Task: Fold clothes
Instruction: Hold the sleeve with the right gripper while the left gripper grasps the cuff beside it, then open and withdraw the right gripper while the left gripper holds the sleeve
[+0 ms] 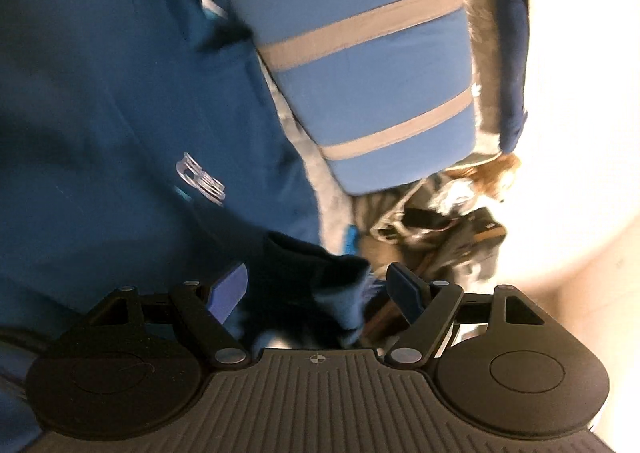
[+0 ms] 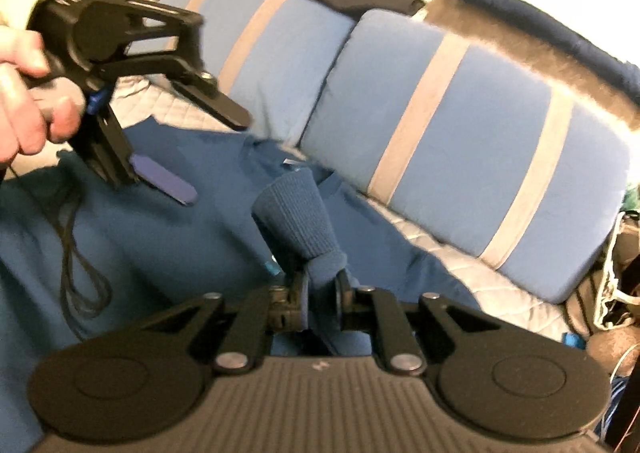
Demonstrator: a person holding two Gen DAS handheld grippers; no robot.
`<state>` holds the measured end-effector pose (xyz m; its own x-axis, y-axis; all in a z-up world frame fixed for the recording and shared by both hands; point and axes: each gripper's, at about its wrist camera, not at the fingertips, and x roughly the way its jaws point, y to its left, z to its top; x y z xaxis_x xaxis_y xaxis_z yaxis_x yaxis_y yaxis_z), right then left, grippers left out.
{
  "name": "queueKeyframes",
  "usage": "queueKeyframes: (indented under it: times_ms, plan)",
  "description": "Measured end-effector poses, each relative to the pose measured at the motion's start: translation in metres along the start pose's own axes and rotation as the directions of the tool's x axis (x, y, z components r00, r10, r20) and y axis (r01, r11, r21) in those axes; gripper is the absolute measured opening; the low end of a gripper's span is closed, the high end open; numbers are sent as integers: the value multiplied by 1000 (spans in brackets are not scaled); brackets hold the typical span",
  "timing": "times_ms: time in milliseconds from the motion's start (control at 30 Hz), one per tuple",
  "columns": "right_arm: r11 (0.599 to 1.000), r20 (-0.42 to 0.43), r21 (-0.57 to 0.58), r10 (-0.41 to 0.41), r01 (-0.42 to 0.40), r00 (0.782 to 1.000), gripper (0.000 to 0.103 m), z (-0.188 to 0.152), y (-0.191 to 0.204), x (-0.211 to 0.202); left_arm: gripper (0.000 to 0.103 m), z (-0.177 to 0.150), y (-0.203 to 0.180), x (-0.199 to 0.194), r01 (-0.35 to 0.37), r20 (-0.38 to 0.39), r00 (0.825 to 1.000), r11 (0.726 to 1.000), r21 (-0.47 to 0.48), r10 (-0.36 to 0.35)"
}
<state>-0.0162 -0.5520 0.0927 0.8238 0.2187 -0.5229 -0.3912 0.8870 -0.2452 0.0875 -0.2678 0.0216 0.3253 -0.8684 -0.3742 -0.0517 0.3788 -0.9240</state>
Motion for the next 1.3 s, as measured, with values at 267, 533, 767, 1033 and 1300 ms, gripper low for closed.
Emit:
queueKeyframes:
  times_ms: [267,533,767,1033,1300]
  plan:
    - [995,73,-80,-60,66,995,12,-8,14,-8,69,2,24,43,75,-33,996,961,-265,-87]
    - [983,107,-176,-42,61,993,12,-16,23,-13,7,2,16,45,44,-19,999,978,-206,-49]
    - [970,129,-210,-98,124,987,69,-17,21,-14,5,3,-23,31,17,0,1000,999,45,-17]
    - [958,34,-163,-234,236,972,83,-40,-3,11,5,-1,-50,12,-7,42,999,979,202,-1]
    - [931,-79,-101,-358,350,930,92,-66,-32,36,5,-9,-85,-17,-141,196,979,895,423,62]
